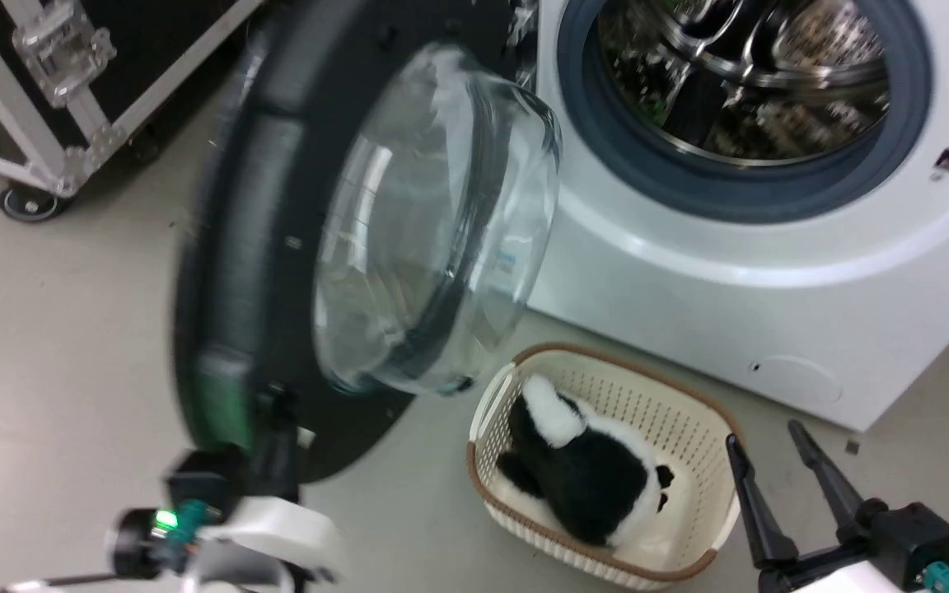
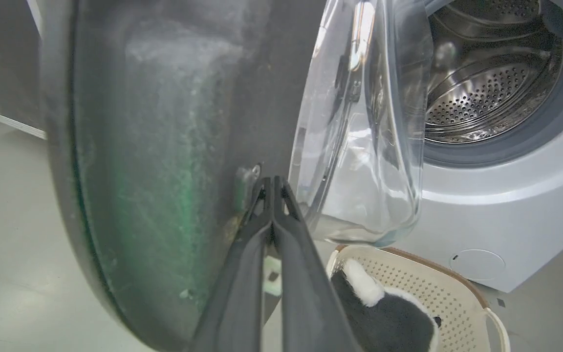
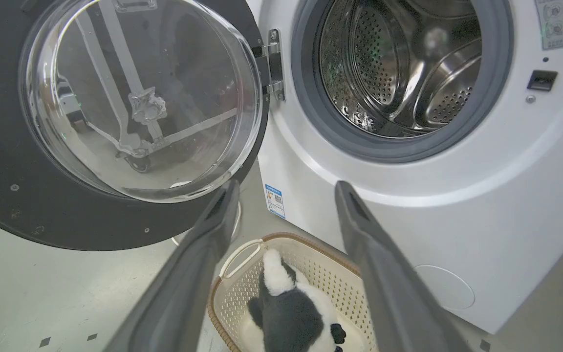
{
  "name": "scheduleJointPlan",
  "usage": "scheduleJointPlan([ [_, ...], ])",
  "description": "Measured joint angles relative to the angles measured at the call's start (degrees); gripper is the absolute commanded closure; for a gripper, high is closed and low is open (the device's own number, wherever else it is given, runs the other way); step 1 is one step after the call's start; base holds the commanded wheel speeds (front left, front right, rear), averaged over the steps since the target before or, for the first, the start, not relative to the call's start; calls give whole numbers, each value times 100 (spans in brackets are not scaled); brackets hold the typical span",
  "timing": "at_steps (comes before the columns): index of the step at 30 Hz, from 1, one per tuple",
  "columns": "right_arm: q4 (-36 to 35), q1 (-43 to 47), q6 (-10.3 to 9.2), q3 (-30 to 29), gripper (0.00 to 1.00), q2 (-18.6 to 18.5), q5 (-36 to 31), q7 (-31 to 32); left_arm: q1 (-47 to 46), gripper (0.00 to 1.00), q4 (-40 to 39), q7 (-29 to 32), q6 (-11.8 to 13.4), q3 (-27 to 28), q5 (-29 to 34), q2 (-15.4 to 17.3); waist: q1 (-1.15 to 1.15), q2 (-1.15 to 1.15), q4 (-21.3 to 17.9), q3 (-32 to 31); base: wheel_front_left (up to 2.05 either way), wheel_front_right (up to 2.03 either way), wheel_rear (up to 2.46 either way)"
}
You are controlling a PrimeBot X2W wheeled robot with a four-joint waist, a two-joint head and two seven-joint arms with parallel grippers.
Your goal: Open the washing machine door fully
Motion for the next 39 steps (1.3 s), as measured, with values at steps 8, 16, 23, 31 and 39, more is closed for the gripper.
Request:
scheduleJointPlan([
  [8,-207,-256,0,138,0,-335,2,180,-650,100,545,-11,-113,848,-489,570,0,0,-47,608,0,0,0],
  [16,-397,-266,0,105,0,-494,3,294,-1332,100,1547,-151,-348,1328,-744,1015,1,0,-291,1008,0,0,0],
  [23,-438,-272,0,74,0,-583,10,332,-1809,100,2285,-356,-443,1761,-944,1266,1,0,-480,1198,0,0,0],
  [31,-369,-291,0,-1,0,-526,4,294,-1789,100,2154,-450,-644,1874,-812,1222,0,0,-574,1007,0,0,0],
  [39,-222,-292,0,-211,0,-243,-192,115,-1122,100,905,-459,-786,1638,-264,853,-1,0,-722,508,0,0,0],
])
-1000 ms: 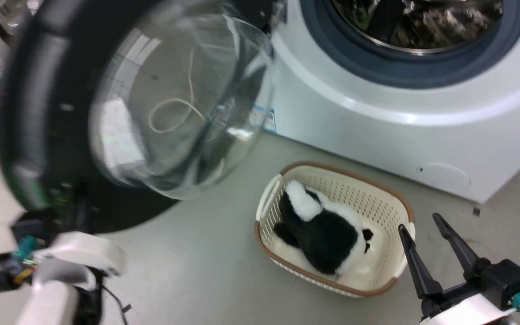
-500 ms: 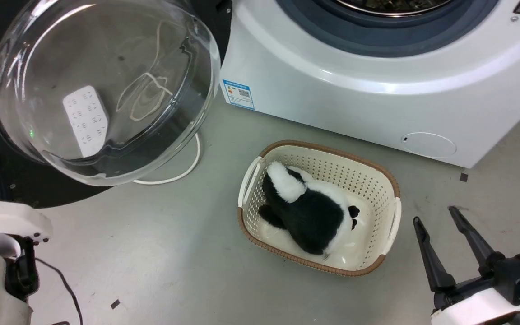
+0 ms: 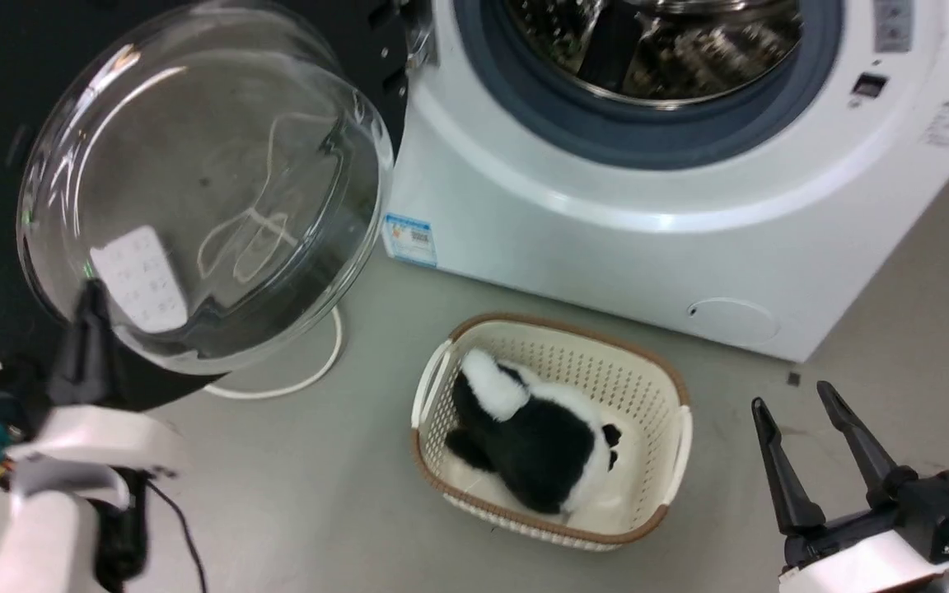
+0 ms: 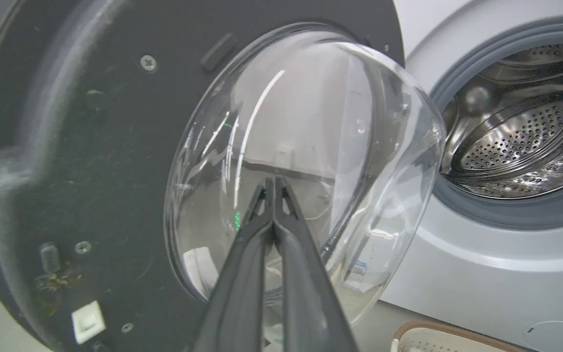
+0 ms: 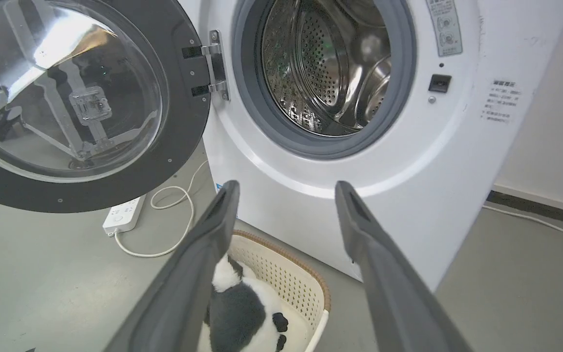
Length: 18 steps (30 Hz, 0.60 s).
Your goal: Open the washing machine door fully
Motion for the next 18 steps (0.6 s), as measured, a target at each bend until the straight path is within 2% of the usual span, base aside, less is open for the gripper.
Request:
scheduleJointPlan([
  [7,20,14,0,-177,0,242,-275,-74,720,100,-928,-4,108,-303,248,-510,-1,0,-400,-428,0,0,0],
  [18,5,209,0,-216,0,386,-324,-115,1556,100,-1218,-4,212,-728,731,-1273,0,0,-1175,-871,0,0,0],
])
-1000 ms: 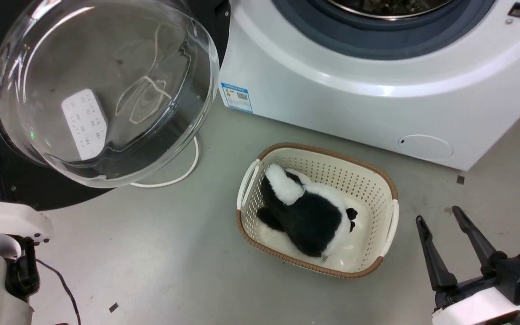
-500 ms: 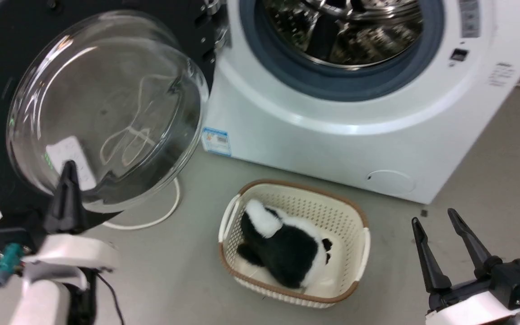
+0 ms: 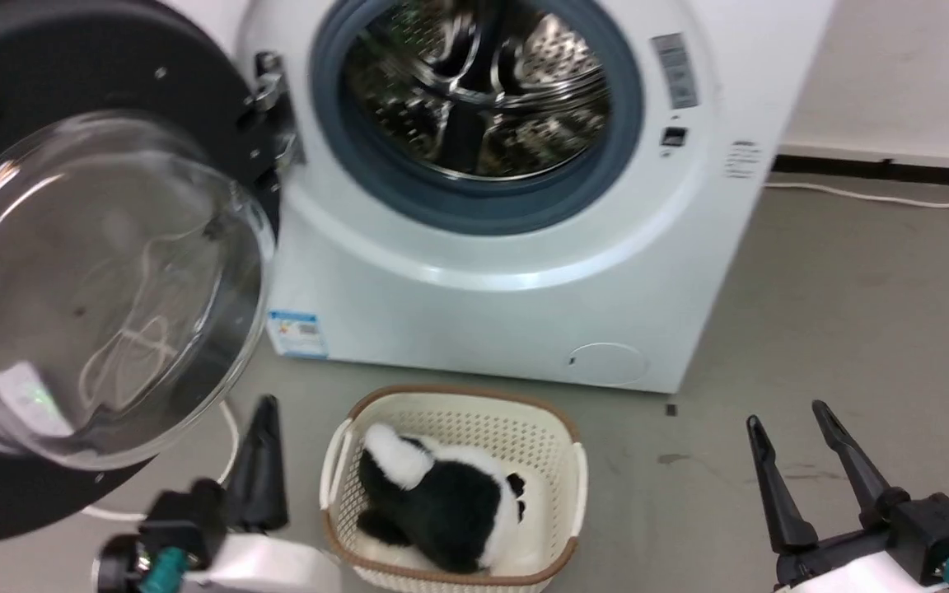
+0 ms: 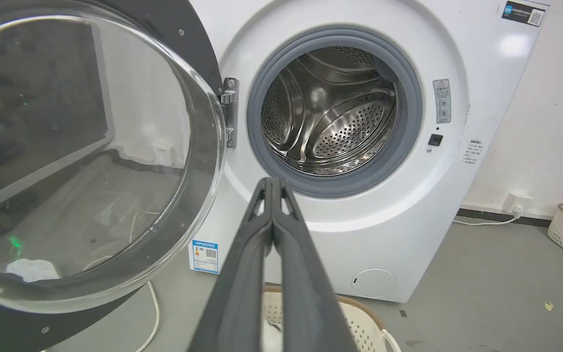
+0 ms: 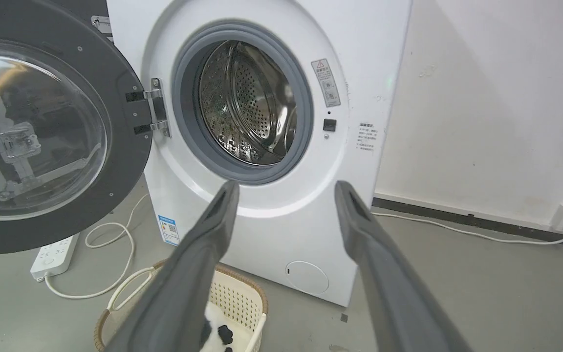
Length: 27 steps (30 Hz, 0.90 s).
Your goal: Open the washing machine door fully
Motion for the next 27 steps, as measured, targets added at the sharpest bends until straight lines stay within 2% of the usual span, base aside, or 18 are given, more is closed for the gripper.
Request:
scheduleJointPlan([
  [5,-23,98,0,-23,0,60,-25,-1,262,100,35,0,-32,-158,254,-119,0,0,-226,-95,0,0,0],
  [6,-24,106,0,-27,0,69,-49,-1,302,93,55,0,-47,-180,297,-151,0,0,-258,-106,0,0,0],
  [7,-30,119,0,-34,0,79,-79,-1,342,28,75,0,-51,-201,358,-179,0,0,-286,-117,0,0,0],
  [8,-30,127,0,-59,0,93,-96,-1,379,0,109,0,-53,-235,416,-202,0,0,-313,-128,0,0,0],
  [20,24,204,0,-241,0,178,-133,-1,489,0,411,0,-264,-223,648,-379,1,0,-400,-163,0,0,0],
  [27,70,204,0,-226,0,188,-131,-1,489,0,446,0,-288,-160,708,-407,1,0,-395,-166,0,0,0],
])
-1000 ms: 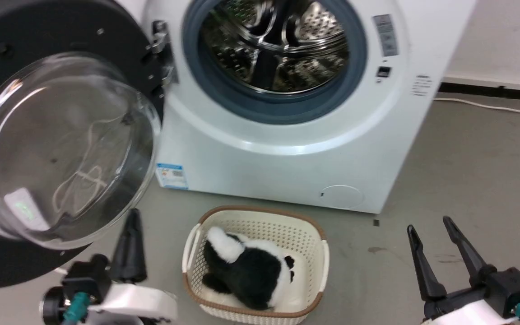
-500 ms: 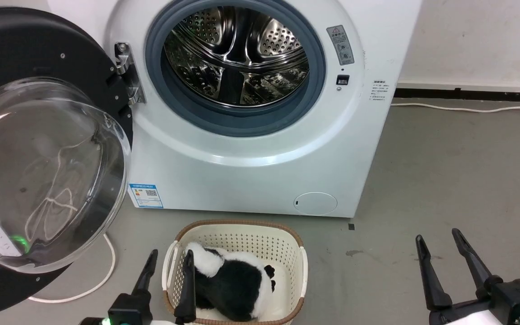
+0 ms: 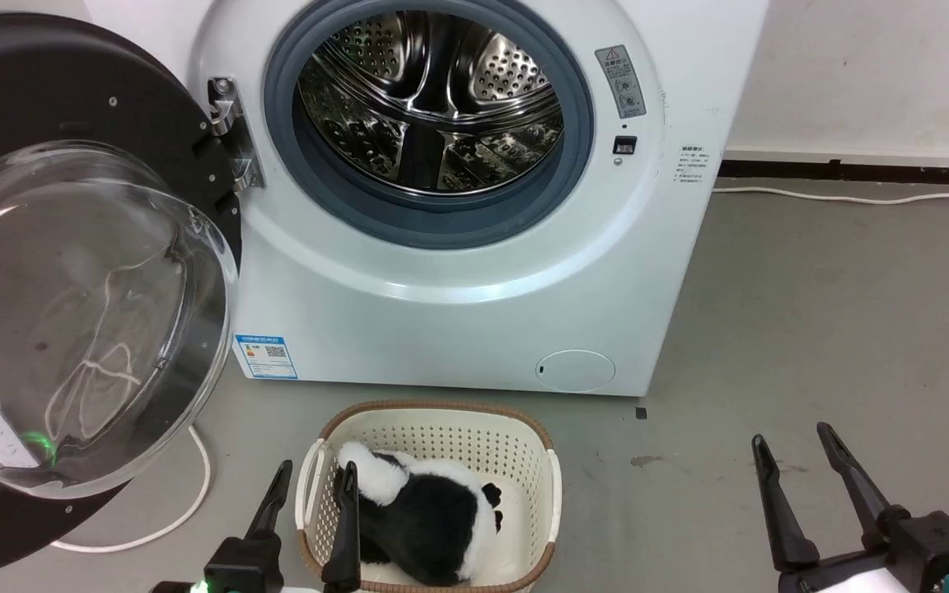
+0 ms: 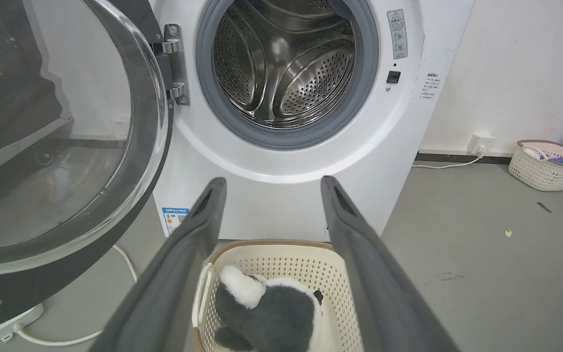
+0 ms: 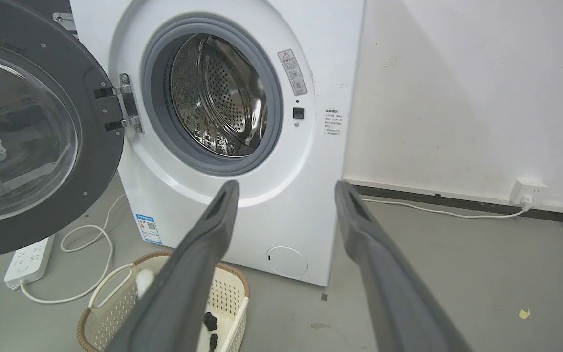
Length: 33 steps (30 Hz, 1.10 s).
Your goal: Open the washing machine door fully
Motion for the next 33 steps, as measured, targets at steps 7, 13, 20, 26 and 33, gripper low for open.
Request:
scheduleJointPlan([
  [7,26,-2,0,23,100,1,0,1,-1,100,-3,5,-73,10,41,-12,0,0,13,9,0,0,0],
  [13,25,-5,0,35,100,1,0,5,-2,100,-1,13,-73,-13,41,-10,0,0,11,10,0,0,0],
  [20,23,-10,0,40,100,1,-1,89,-4,100,-19,88,-74,24,48,-11,0,0,1,18,0,0,0],
  [26,16,-17,0,48,100,1,-3,183,-7,100,-68,190,-85,112,100,-13,0,0,-11,27,0,0,0],
  [33,7,-20,0,55,100,1,-20,258,-15,100,-114,264,-124,159,153,-15,1,0,-21,34,0,0,0],
])
